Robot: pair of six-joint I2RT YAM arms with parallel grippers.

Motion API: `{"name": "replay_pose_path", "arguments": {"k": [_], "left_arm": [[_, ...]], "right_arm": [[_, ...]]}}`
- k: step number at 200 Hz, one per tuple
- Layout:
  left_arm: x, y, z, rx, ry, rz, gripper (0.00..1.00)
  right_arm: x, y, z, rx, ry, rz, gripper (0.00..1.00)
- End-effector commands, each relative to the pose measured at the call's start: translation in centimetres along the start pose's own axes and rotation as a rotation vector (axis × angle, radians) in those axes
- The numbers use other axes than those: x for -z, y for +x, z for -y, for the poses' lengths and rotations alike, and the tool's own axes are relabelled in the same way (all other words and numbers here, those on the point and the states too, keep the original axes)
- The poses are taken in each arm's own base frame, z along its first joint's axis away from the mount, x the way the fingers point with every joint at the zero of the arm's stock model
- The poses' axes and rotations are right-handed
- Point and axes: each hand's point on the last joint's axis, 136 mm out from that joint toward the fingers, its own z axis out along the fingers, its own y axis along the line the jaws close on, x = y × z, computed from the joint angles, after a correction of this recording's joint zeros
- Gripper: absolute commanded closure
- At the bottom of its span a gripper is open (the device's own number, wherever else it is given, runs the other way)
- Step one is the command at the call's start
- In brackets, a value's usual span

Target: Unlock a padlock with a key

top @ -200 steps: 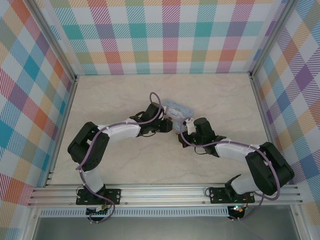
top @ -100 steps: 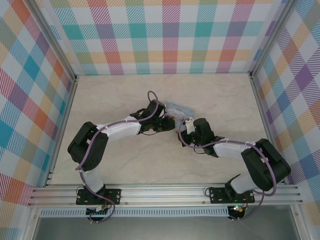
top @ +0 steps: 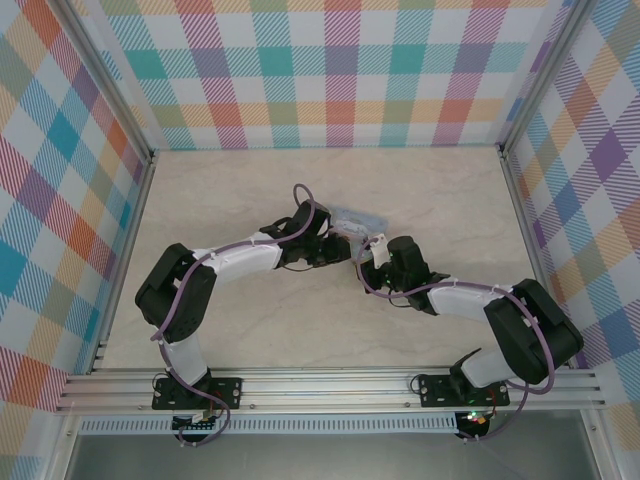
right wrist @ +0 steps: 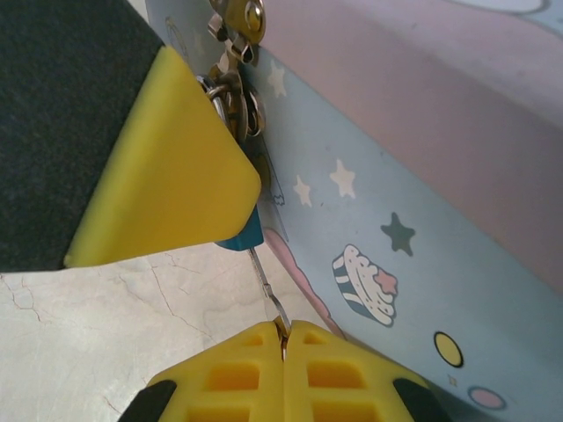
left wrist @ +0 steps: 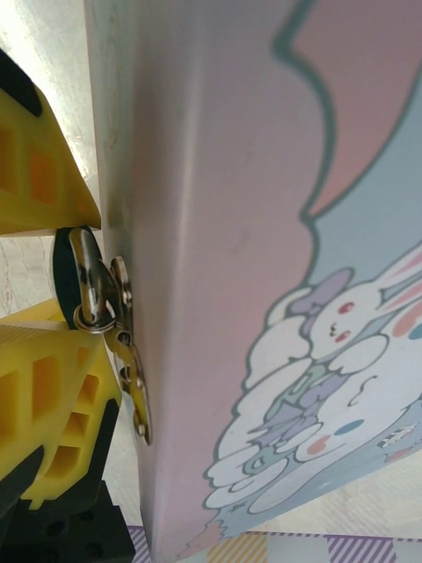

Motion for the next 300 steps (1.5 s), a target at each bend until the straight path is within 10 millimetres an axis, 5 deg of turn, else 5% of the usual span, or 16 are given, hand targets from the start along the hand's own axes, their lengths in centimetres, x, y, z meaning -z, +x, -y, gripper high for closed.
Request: {"name": "replay_pose_path", "arguments": {"k": [1, 62, 195, 300], "left_arm": [[2.0, -1.3, 3.4, 0.006, 0.079, 0.039, 0.76], [2.2, -2.1, 3.4, 0.09, 0.104, 0.082, 0.77], [2.4, -2.3, 3.3, 0.13, 0.125, 0.088, 0.79], [2.3, -2.5, 3.6, 0.138, 0.138, 0.089, 0.79]], "right_arm": [[0.4, -0.7, -0.2, 0.024, -0.016, 0.044, 0.96], [0.9, -0.2, -0.2, 0.018, -0.012, 0.037, 0.96], [2.1, -3.0, 0.5, 0.0, 0.023, 0.157, 0.96], [0.9, -2.3, 0.1, -0.007, -0.013, 0.114, 0.96]]}}
